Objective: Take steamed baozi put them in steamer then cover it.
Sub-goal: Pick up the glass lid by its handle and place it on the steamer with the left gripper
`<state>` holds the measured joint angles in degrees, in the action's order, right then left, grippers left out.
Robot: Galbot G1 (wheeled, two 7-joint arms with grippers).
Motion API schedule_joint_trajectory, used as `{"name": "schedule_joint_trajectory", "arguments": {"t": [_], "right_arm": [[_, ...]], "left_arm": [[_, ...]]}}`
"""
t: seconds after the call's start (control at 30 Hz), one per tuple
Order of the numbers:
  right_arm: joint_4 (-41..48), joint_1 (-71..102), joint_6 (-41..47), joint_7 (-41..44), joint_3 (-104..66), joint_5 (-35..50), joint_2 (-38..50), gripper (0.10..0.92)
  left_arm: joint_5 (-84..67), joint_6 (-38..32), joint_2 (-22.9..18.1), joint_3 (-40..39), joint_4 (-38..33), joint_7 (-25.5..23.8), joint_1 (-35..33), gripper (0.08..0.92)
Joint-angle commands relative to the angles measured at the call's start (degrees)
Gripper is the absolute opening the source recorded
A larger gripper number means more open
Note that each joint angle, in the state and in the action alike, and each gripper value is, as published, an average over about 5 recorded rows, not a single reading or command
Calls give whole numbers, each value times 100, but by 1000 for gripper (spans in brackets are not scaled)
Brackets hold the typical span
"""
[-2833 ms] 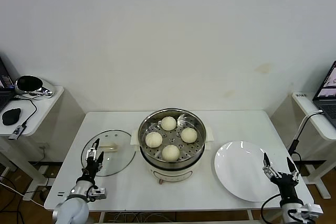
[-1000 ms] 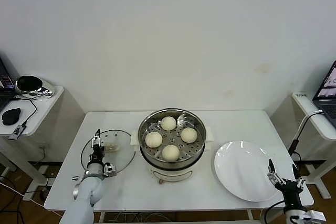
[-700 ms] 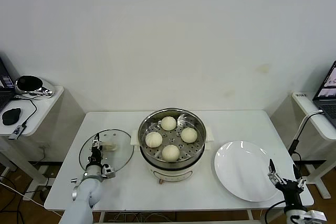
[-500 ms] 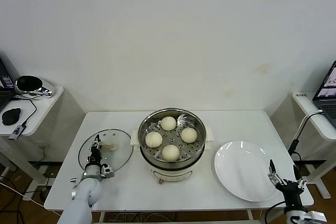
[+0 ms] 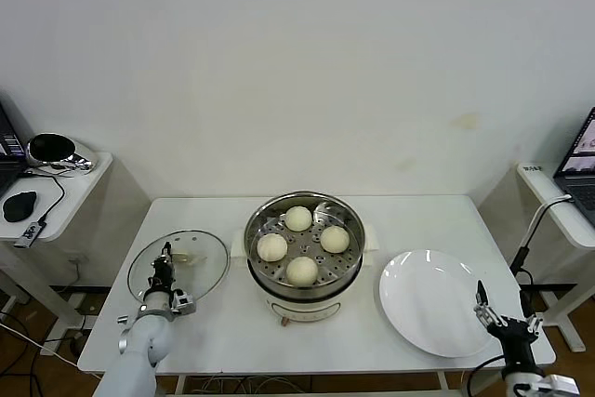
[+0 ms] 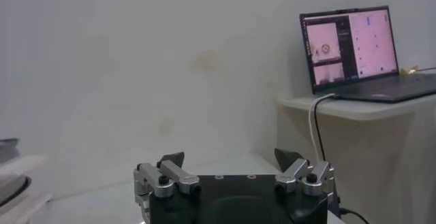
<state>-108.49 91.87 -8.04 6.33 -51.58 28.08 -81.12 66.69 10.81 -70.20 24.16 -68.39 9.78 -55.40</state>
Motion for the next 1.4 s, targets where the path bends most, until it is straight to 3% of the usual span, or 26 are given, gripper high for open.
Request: {"name": "schedule_joint_trajectory", "arguments": {"t": [0.03, 0.23, 0.5, 0.8, 1.4], "right_arm": [[-74, -24, 34, 7, 12, 13, -12, 823], [-109, -92, 61, 11, 82, 44, -56, 823], [-144, -208, 56, 13, 178, 66, -198, 823], [-174, -128, 222, -133, 392, -498, -266, 823], [-233, -261, 361, -183, 578, -931, -517, 823]], "left_arm": [[-237, 597, 56, 235, -1553, -422, -742, 137], [-413, 2012, -25, 450, -2884, -931, -1328, 137], [-279, 2274, 216, 720, -4159, -1255, -1925, 137], [571, 3350, 155, 430, -5005, -1646, -1641, 137], [2047, 3375, -1263, -1991, -4786, -2125, -777, 137]]}}
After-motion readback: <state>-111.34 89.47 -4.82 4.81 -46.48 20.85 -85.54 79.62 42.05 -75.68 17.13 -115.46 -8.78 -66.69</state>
